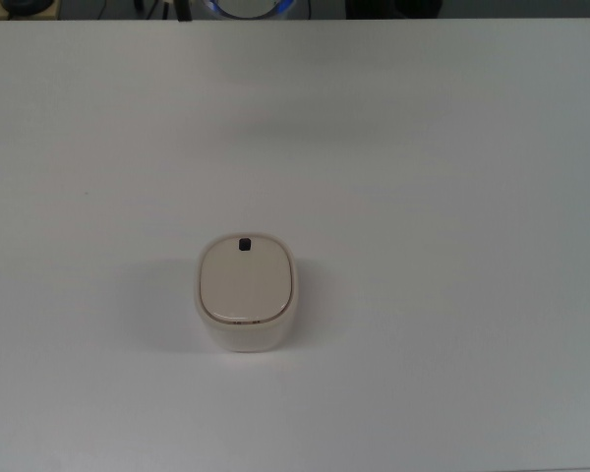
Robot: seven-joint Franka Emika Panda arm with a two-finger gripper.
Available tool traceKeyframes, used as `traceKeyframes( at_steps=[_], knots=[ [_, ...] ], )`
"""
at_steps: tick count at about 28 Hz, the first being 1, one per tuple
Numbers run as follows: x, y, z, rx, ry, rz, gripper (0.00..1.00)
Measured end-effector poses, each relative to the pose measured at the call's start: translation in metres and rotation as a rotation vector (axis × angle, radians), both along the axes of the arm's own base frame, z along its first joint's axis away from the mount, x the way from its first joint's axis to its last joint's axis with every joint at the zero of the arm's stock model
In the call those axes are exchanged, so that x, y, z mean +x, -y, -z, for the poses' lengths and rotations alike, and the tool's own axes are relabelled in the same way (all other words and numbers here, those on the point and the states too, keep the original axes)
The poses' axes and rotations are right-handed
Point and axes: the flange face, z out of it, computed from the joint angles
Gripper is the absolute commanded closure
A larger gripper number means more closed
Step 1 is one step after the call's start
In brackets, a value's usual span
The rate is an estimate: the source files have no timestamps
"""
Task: Open the trash can
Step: 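Move the gripper down toward the lid tab of the cream trash can, then lower the gripper fingers onto the dark tab at the lid edge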
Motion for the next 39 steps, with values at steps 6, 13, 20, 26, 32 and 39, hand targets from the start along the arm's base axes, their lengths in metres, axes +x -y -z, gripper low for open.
traceKeyframes(
  at_steps=[6,13,20,26,32,39],
  knots=[
    [0.030,-0.006,0.019,0.036,0.077,-0.006,1.00],
    [0.068,-0.022,0.071,0.046,0.072,-0.031,1.00],
    [0.106,-0.040,0.127,0.044,0.103,-0.053,1.00],
    [0.123,-0.041,0.161,0.042,0.107,-0.051,1.00],
    [0.136,-0.041,0.185,0.040,0.128,-0.049,1.00],
    [0.144,-0.040,0.211,0.016,0.120,-0.056,1.00]
  ],
)
